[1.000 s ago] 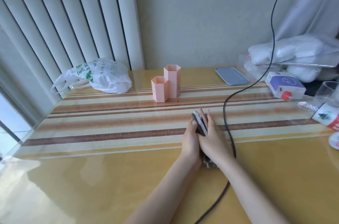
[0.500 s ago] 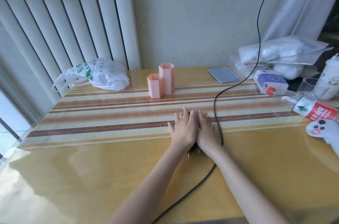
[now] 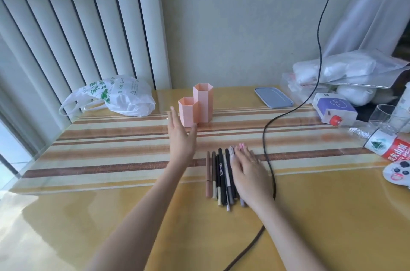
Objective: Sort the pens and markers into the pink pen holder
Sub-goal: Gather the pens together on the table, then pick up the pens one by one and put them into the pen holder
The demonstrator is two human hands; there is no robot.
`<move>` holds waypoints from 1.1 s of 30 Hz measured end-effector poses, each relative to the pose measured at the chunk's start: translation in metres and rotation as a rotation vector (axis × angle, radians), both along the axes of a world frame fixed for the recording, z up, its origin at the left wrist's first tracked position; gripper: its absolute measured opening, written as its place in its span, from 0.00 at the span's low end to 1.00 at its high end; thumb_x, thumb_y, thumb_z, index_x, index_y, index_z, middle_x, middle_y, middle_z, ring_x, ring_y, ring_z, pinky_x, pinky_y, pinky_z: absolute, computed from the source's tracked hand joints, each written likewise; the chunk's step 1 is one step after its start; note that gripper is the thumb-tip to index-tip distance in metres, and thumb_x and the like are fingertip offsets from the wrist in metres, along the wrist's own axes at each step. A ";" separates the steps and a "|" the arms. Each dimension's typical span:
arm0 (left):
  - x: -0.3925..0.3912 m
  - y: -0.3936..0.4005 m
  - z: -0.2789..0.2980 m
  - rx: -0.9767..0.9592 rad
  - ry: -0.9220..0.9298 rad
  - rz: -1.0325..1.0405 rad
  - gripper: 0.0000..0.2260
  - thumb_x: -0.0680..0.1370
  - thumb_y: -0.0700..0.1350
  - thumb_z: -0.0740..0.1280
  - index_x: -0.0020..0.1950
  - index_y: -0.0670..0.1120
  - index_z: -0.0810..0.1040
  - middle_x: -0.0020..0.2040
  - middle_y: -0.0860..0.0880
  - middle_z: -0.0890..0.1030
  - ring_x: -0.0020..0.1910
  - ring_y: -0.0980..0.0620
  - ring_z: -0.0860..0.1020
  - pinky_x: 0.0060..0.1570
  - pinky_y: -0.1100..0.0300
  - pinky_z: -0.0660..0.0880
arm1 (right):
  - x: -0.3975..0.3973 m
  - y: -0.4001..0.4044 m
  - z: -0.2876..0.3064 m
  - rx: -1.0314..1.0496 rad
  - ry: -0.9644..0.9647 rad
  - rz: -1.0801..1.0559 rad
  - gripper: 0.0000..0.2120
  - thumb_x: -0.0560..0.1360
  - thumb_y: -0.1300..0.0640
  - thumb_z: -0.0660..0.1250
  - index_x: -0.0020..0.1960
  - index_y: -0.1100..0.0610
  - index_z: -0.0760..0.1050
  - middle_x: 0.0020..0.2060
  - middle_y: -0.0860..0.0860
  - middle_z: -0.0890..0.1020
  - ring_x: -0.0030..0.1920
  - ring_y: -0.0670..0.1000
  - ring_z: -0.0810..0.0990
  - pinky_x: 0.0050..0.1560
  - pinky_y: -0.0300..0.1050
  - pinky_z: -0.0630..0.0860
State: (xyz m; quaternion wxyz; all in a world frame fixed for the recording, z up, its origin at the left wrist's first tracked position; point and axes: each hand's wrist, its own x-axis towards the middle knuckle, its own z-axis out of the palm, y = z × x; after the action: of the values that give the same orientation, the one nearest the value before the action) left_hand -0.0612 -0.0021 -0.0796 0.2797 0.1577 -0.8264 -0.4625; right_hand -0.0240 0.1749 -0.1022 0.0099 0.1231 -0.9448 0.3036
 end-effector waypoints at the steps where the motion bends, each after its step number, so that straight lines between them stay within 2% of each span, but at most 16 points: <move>1: -0.013 -0.011 0.000 0.001 -0.038 0.021 0.39 0.77 0.47 0.66 0.77 0.45 0.42 0.78 0.46 0.46 0.76 0.49 0.45 0.73 0.54 0.47 | 0.000 -0.002 -0.003 0.079 0.015 0.011 0.27 0.81 0.42 0.43 0.77 0.49 0.51 0.77 0.46 0.48 0.77 0.47 0.48 0.76 0.47 0.47; 4: -0.046 -0.034 0.004 0.018 -0.086 -0.003 0.51 0.70 0.48 0.74 0.76 0.43 0.38 0.78 0.46 0.44 0.76 0.49 0.44 0.72 0.55 0.47 | 0.001 -0.009 -0.007 0.190 0.025 0.029 0.28 0.81 0.42 0.42 0.77 0.49 0.42 0.77 0.47 0.40 0.77 0.48 0.40 0.76 0.49 0.40; 6: -0.063 -0.039 0.007 0.066 -0.099 -0.043 0.53 0.68 0.46 0.76 0.76 0.43 0.37 0.78 0.45 0.49 0.76 0.48 0.50 0.71 0.55 0.53 | 0.003 -0.012 -0.007 0.204 0.027 0.023 0.27 0.81 0.43 0.42 0.77 0.48 0.40 0.76 0.46 0.38 0.76 0.48 0.38 0.76 0.51 0.39; 7: -0.071 -0.040 0.007 0.105 -0.095 -0.052 0.53 0.68 0.46 0.76 0.76 0.44 0.38 0.76 0.45 0.55 0.75 0.47 0.56 0.68 0.58 0.59 | 0.004 -0.013 -0.005 0.215 0.029 0.020 0.27 0.81 0.43 0.42 0.77 0.47 0.39 0.75 0.45 0.37 0.76 0.48 0.38 0.76 0.52 0.39; 9: -0.080 -0.038 0.005 0.184 -0.080 -0.065 0.49 0.68 0.45 0.76 0.77 0.45 0.44 0.68 0.49 0.67 0.67 0.49 0.67 0.57 0.62 0.65 | 0.004 -0.013 -0.004 0.233 0.034 0.012 0.27 0.81 0.42 0.43 0.77 0.46 0.39 0.73 0.43 0.35 0.76 0.47 0.37 0.76 0.52 0.39; 10: -0.083 -0.037 0.002 0.214 -0.060 -0.071 0.45 0.68 0.46 0.76 0.76 0.47 0.50 0.63 0.53 0.71 0.62 0.52 0.70 0.53 0.64 0.67 | 0.004 -0.013 -0.005 0.240 0.039 0.008 0.28 0.80 0.40 0.41 0.76 0.46 0.39 0.73 0.42 0.35 0.76 0.47 0.38 0.76 0.51 0.38; 12: -0.087 -0.036 -0.007 0.241 0.006 -0.065 0.32 0.67 0.45 0.75 0.67 0.50 0.66 0.55 0.56 0.77 0.55 0.53 0.76 0.42 0.70 0.70 | 0.004 -0.014 -0.005 0.243 0.058 0.000 0.33 0.74 0.36 0.33 0.76 0.45 0.38 0.73 0.42 0.35 0.76 0.46 0.38 0.75 0.50 0.37; 14: -0.087 -0.035 -0.013 0.228 0.058 -0.020 0.24 0.66 0.44 0.75 0.59 0.50 0.70 0.50 0.55 0.77 0.51 0.53 0.77 0.36 0.71 0.69 | 0.003 -0.014 -0.005 0.240 0.051 -0.006 0.34 0.72 0.37 0.30 0.76 0.45 0.38 0.74 0.42 0.35 0.76 0.45 0.37 0.73 0.48 0.36; 17: -0.079 -0.037 -0.016 0.186 0.093 0.069 0.24 0.65 0.46 0.75 0.57 0.46 0.71 0.53 0.49 0.76 0.51 0.50 0.75 0.42 0.62 0.70 | 0.003 -0.013 -0.003 0.246 0.032 0.006 0.32 0.74 0.38 0.31 0.76 0.45 0.37 0.75 0.44 0.34 0.75 0.45 0.34 0.73 0.49 0.36; 20: -0.054 -0.044 -0.017 0.152 0.084 0.168 0.23 0.66 0.45 0.75 0.57 0.44 0.69 0.53 0.47 0.73 0.51 0.50 0.71 0.46 0.59 0.66 | 0.004 -0.013 0.000 0.309 0.005 0.036 0.27 0.78 0.41 0.34 0.75 0.47 0.34 0.73 0.43 0.31 0.73 0.44 0.30 0.74 0.54 0.36; 22: -0.034 -0.049 -0.016 0.136 0.091 0.221 0.22 0.67 0.45 0.74 0.56 0.43 0.68 0.52 0.47 0.71 0.50 0.51 0.67 0.47 0.59 0.64 | 0.005 -0.016 0.002 0.370 0.029 0.059 0.31 0.73 0.38 0.27 0.73 0.48 0.31 0.73 0.42 0.31 0.72 0.44 0.29 0.73 0.57 0.35; 23: -0.024 -0.051 -0.014 0.128 0.097 0.242 0.22 0.68 0.45 0.74 0.55 0.42 0.68 0.51 0.47 0.70 0.49 0.51 0.66 0.46 0.59 0.63 | 0.005 -0.019 0.003 0.382 0.031 0.073 0.33 0.71 0.37 0.25 0.74 0.48 0.32 0.74 0.42 0.32 0.72 0.44 0.30 0.73 0.58 0.35; 25: -0.004 -0.054 -0.011 0.111 0.100 0.277 0.20 0.68 0.45 0.73 0.52 0.41 0.67 0.49 0.47 0.68 0.47 0.50 0.65 0.46 0.59 0.62 | 0.006 -0.025 0.004 0.385 -0.005 0.108 0.33 0.75 0.35 0.31 0.76 0.48 0.36 0.76 0.42 0.38 0.75 0.44 0.34 0.74 0.58 0.36; 27: 0.016 -0.054 -0.012 0.098 0.084 0.296 0.19 0.68 0.43 0.73 0.48 0.42 0.65 0.47 0.47 0.67 0.47 0.48 0.65 0.45 0.56 0.64 | 0.009 -0.030 0.007 0.388 -0.015 0.133 0.31 0.78 0.37 0.37 0.77 0.49 0.38 0.76 0.43 0.41 0.76 0.44 0.38 0.74 0.60 0.37; 31: 0.047 -0.045 -0.021 0.026 0.081 0.301 0.20 0.66 0.47 0.72 0.46 0.43 0.63 0.46 0.47 0.67 0.48 0.46 0.66 0.45 0.53 0.64 | 0.013 -0.033 0.008 0.337 -0.041 0.152 0.30 0.79 0.37 0.37 0.77 0.47 0.37 0.77 0.43 0.42 0.76 0.45 0.38 0.72 0.66 0.35; 33: 0.056 -0.038 -0.022 0.010 0.088 0.280 0.21 0.65 0.50 0.71 0.46 0.42 0.62 0.46 0.46 0.66 0.49 0.46 0.66 0.45 0.54 0.62 | 0.014 -0.033 0.008 0.295 0.019 0.150 0.28 0.80 0.38 0.38 0.77 0.45 0.41 0.76 0.41 0.43 0.76 0.45 0.39 0.70 0.68 0.32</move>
State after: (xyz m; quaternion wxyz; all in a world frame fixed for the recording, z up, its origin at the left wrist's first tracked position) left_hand -0.0049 -0.0402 -0.1019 0.3765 0.2527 -0.7810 -0.4295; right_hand -0.0105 0.1416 -0.0946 -0.0222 0.1961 -0.9672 0.1602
